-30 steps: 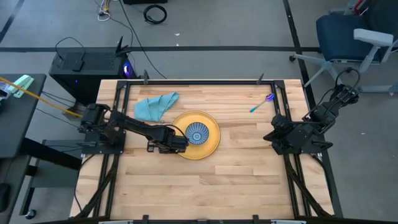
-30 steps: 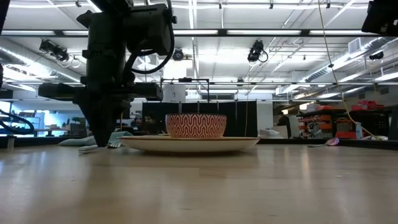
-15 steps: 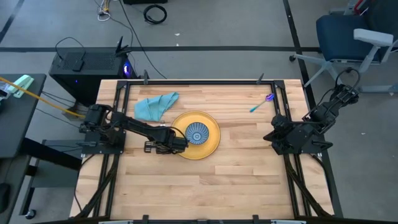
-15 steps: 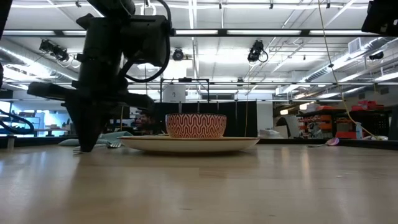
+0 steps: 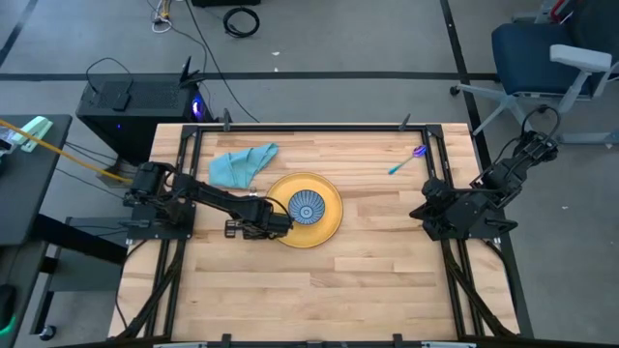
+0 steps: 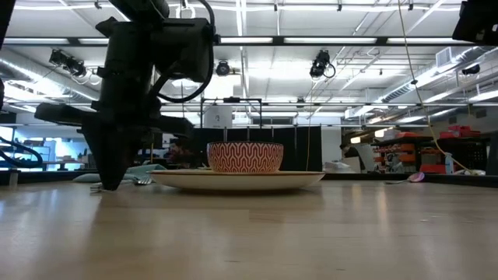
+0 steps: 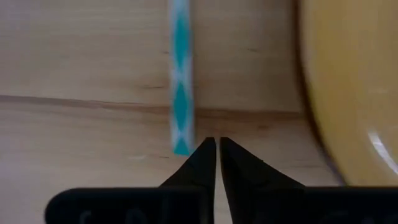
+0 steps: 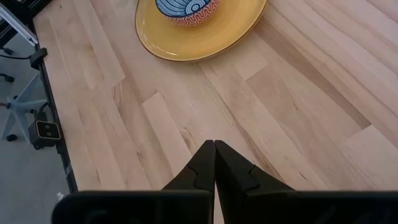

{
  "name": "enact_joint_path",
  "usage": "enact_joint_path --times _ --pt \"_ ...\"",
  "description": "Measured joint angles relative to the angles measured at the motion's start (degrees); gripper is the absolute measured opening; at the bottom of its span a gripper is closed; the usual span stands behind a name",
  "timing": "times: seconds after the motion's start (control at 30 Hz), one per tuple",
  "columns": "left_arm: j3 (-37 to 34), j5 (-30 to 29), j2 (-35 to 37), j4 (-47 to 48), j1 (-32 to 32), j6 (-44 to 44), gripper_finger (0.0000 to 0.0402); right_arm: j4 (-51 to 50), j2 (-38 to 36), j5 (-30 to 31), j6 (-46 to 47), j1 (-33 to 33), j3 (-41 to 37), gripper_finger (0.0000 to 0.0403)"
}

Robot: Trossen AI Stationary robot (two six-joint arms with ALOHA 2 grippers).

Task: Set table place
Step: Put the silver spoon into the blue and red bowl

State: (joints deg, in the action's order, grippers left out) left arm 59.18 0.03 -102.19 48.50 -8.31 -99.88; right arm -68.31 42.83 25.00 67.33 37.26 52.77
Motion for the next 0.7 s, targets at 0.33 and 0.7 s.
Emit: enact_joint_path --times 0.33,0.7 --pt "1.0 -0.6 5.2 -3.6 -3.4 -3.2 0.0034 0.0 0.0 0.0 0.0 0.0 0.0 0.0012" --pt "8.9 -22.3 20.7 7.1 -9.0 -5.4 0.004 0.2 0.0 0.0 0.0 0.0 0.0 0.0012"
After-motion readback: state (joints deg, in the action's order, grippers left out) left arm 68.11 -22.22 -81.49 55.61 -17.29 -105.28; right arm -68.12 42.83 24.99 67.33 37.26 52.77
